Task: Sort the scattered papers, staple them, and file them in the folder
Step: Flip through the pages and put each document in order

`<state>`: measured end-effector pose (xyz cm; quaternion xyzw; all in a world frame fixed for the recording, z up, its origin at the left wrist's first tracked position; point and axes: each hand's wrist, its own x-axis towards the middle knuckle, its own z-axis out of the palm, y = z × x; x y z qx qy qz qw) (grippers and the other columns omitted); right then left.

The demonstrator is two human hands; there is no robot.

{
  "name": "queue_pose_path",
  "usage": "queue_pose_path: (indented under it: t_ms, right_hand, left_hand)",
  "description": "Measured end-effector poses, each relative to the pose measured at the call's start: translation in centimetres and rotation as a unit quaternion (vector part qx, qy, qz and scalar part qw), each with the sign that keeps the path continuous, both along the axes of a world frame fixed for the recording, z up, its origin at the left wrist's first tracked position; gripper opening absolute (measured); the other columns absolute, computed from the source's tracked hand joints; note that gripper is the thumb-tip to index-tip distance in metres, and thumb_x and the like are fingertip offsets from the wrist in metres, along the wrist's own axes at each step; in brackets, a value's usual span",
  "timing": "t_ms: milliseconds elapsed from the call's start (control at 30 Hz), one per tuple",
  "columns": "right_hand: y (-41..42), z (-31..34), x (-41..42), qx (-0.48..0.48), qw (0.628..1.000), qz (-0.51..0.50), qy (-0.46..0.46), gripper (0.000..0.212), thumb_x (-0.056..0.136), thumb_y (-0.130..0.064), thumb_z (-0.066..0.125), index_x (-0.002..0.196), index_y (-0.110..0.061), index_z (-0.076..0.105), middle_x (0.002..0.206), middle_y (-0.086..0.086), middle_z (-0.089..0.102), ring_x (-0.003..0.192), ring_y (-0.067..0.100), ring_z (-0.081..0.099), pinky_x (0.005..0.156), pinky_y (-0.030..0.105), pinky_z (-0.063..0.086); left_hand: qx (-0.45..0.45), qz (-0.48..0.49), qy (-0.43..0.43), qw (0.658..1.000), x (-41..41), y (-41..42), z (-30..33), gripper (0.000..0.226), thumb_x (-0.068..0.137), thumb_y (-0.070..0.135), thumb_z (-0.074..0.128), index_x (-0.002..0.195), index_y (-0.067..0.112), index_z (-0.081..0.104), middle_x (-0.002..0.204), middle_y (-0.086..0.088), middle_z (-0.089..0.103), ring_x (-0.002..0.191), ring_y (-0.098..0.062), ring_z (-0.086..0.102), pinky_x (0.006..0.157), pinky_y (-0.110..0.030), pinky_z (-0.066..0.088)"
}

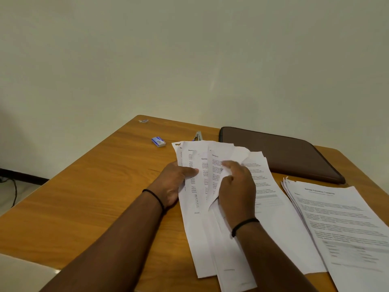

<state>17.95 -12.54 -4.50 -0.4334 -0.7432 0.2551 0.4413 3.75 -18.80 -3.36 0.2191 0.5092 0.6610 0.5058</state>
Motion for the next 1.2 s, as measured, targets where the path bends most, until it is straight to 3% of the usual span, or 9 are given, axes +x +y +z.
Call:
queue_pose_path:
  t_ms: [167, 267, 433, 500, 667, 833, 1000, 1100, 1200]
  right_hand:
    - [-1.0, -0.1, -0.8, 0.013, 0.993, 0.014, -0.114, 0.049, 0.089, -0.052, 0.064, 0.126, -0.02, 0.061, 0.121, -0.003, 0.062, 0.108, 0.015, 0.061, 0.081, 0.021, 0.049]
    - [-0.5, -0.1, -0.9, 0.004, 0.995, -0.005, -0.103, 0.038, 0.09, -0.045, 0.067, 0.117, -0.018, 0.069, 0.115, -0.002, 0.067, 0.104, 0.017, 0.064, 0.082, 0.024, 0.049]
    - [0.3, -0.2, -0.3, -0.017, 0.998, -0.042, -0.039, 0.014, 0.091, -0.025, 0.068, 0.079, -0.017, 0.067, 0.083, -0.002, 0.071, 0.072, 0.012, 0.065, 0.054, 0.01, 0.039]
    - [-0.1, 0.1, -0.1, -0.023, 0.999, -0.043, 0.002, 0.008, 0.091, -0.019, 0.067, 0.091, -0.018, 0.059, 0.09, 0.001, 0.071, 0.069, 0.009, 0.063, 0.048, 0.006, 0.04]
    - [-0.8, 0.5, -0.1, -0.015, 0.999, 0.027, 0.035, 0.051, 0.094, -0.006, 0.058, 0.133, -0.034, 0.04, 0.12, -0.003, 0.062, 0.096, 0.014, 0.067, 0.067, 0.016, 0.058]
    - [-1.0, -0.1, -0.2, 0.008, 0.999, 0.021, -0.028, 0.019, 0.096, -0.022, 0.06, 0.111, -0.016, 0.071, 0.115, 0.001, 0.066, 0.107, 0.016, 0.064, 0.073, 0.002, 0.041]
    - [-1.7, 0.7, -0.7, 0.019, 0.994, 0.04, -0.101, 0.054, 0.08, -0.058, 0.071, 0.118, -0.021, 0.06, 0.113, -0.006, 0.057, 0.097, 0.005, 0.053, 0.063, 0.003, 0.036]
    - [-1.8, 0.5, -0.7, 0.03, 0.991, 0.015, -0.127, 0.046, 0.085, -0.055, 0.067, 0.115, -0.02, 0.062, 0.113, -0.006, 0.061, 0.097, 0.009, 0.06, 0.067, 0.007, 0.038]
    - [-1.5, 0.2, -0.5, 0.026, 0.996, -0.006, -0.091, 0.023, 0.093, -0.038, 0.064, 0.08, -0.019, 0.06, 0.095, -0.004, 0.07, 0.071, 0.009, 0.059, 0.057, 0.008, 0.034]
  left_hand:
    - [0.027, -0.014, -0.022, 0.999, 0.2, -0.1, -0.2, 0.033, 0.096, -0.005, 0.052, 0.116, 0.019, 0.064, 0.118, -0.014, 0.071, 0.096, -0.035, 0.072, 0.073, -0.044, 0.061]
    - [0.035, -0.016, -0.034, 0.999, 0.1, -0.1, -0.1, 0.031, 0.097, -0.005, 0.05, 0.114, 0.016, 0.064, 0.119, -0.016, 0.071, 0.098, -0.036, 0.071, 0.078, -0.047, 0.061]
    - [0.02, -0.01, -0.025, 0.999, -0.1, -0.1, -0.3, 0.037, 0.096, -0.008, 0.05, 0.126, 0.01, 0.061, 0.119, -0.017, 0.071, 0.106, -0.038, 0.069, 0.088, -0.051, 0.057]
    - [0.016, -0.006, -0.04, 0.999, -0.4, -0.2, -0.4, 0.039, 0.095, -0.008, 0.05, 0.129, 0.009, 0.06, 0.116, -0.016, 0.072, 0.104, -0.038, 0.069, 0.088, -0.051, 0.057]
    - [0.039, -0.026, -0.083, 0.995, -0.6, -0.3, -0.2, 0.039, 0.097, -0.006, 0.05, 0.129, 0.015, 0.059, 0.121, -0.015, 0.07, 0.112, -0.039, 0.066, 0.09, -0.054, 0.055]
    - [0.06, -0.048, -0.104, 0.992, -0.3, -0.7, -0.1, 0.035, 0.097, -0.005, 0.05, 0.123, 0.016, 0.062, 0.117, -0.014, 0.072, 0.101, -0.034, 0.071, 0.076, -0.048, 0.062]
    - [0.059, -0.047, -0.101, 0.992, -0.4, -0.7, 0.1, 0.034, 0.096, -0.006, 0.051, 0.113, 0.02, 0.063, 0.109, -0.015, 0.074, 0.094, -0.036, 0.073, 0.07, -0.049, 0.062]
    - [0.047, -0.043, -0.119, 0.991, -0.5, -0.7, 0.1, 0.035, 0.094, -0.008, 0.052, 0.115, 0.018, 0.062, 0.108, -0.016, 0.075, 0.09, -0.036, 0.074, 0.066, -0.047, 0.062]
    - [0.047, -0.041, -0.131, 0.989, -0.4, -0.6, 0.1, 0.036, 0.094, -0.011, 0.05, 0.117, 0.013, 0.062, 0.114, -0.017, 0.073, 0.091, -0.035, 0.074, 0.066, -0.044, 0.063]
